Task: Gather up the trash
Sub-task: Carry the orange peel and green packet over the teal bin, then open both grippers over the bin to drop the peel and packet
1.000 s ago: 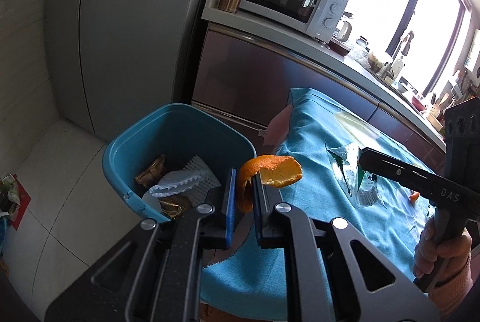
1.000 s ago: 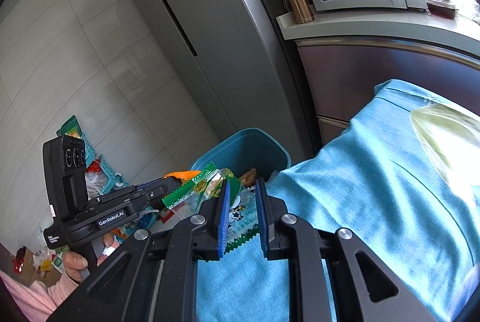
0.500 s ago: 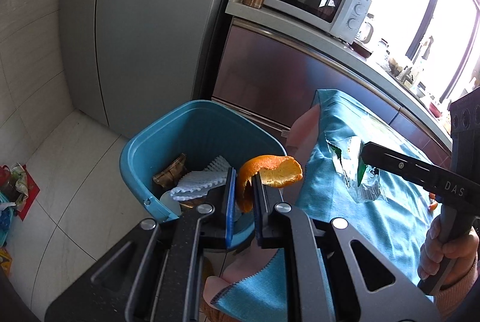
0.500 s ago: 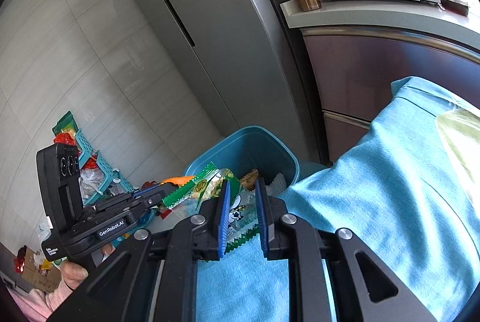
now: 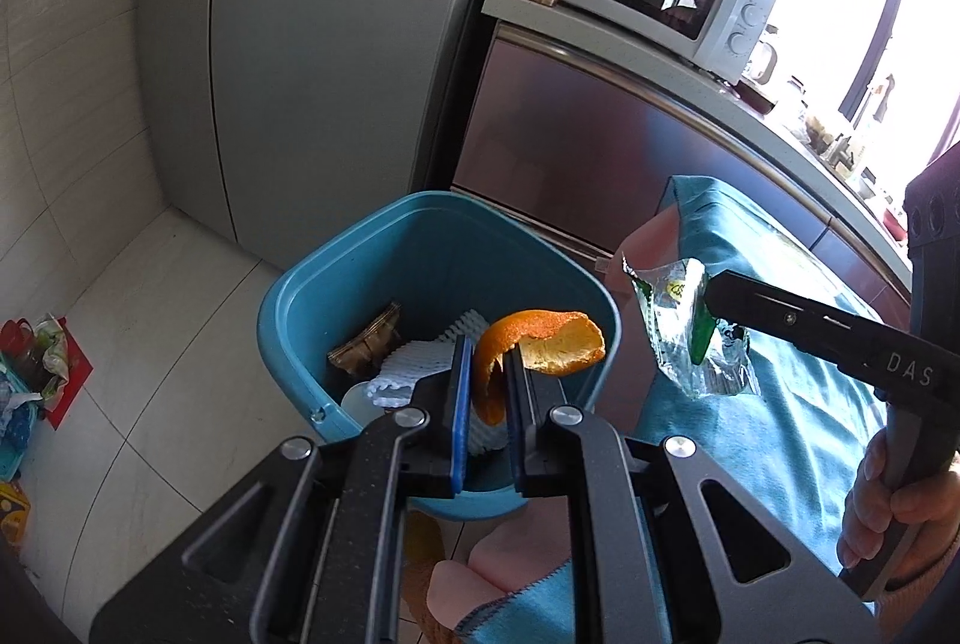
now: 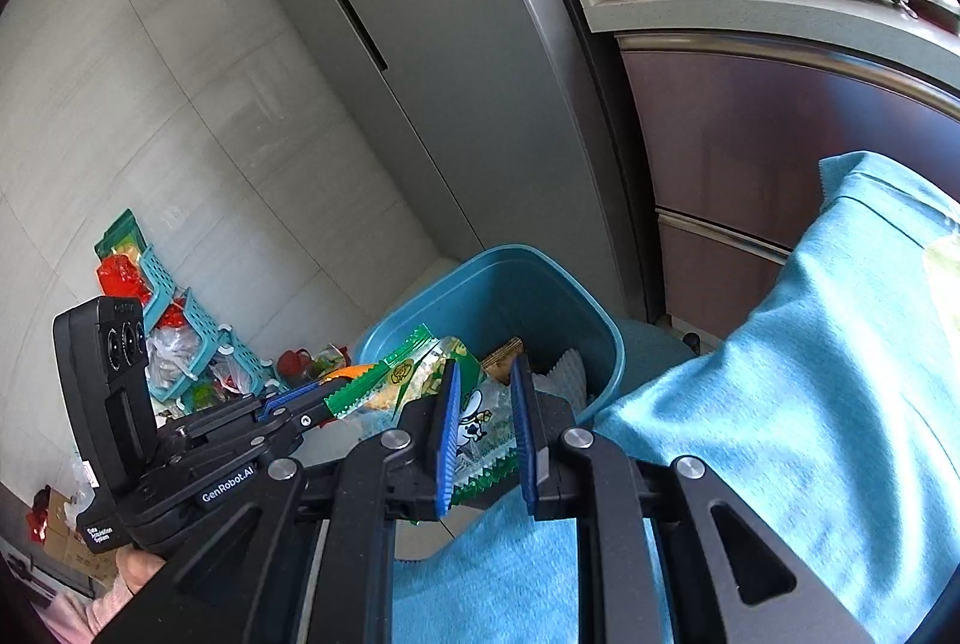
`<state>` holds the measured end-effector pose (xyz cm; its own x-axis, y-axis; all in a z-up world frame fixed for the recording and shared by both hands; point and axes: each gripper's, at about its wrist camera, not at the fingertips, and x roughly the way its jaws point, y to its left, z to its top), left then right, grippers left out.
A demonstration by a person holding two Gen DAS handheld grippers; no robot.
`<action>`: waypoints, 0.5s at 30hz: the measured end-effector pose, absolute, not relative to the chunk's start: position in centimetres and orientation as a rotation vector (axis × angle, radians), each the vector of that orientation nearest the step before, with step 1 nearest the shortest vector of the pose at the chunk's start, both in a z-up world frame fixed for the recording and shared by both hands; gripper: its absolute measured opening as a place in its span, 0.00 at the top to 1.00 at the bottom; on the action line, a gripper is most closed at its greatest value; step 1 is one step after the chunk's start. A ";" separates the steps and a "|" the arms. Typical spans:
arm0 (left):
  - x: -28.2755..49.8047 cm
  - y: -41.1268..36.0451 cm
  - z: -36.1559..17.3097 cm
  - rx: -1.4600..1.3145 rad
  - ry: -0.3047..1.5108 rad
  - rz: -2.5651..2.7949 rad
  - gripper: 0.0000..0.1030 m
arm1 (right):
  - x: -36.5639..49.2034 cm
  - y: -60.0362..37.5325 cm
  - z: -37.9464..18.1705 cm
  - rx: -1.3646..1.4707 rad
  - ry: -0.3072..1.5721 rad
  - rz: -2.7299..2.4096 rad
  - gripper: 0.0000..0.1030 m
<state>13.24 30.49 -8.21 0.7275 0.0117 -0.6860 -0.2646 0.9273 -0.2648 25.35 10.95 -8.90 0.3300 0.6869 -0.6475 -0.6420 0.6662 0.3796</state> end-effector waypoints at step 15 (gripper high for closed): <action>15.5 31.6 -11.3 -0.378 0.800 0.215 0.90 | 26.2 14.5 -10.9 -0.012 0.937 0.839 0.85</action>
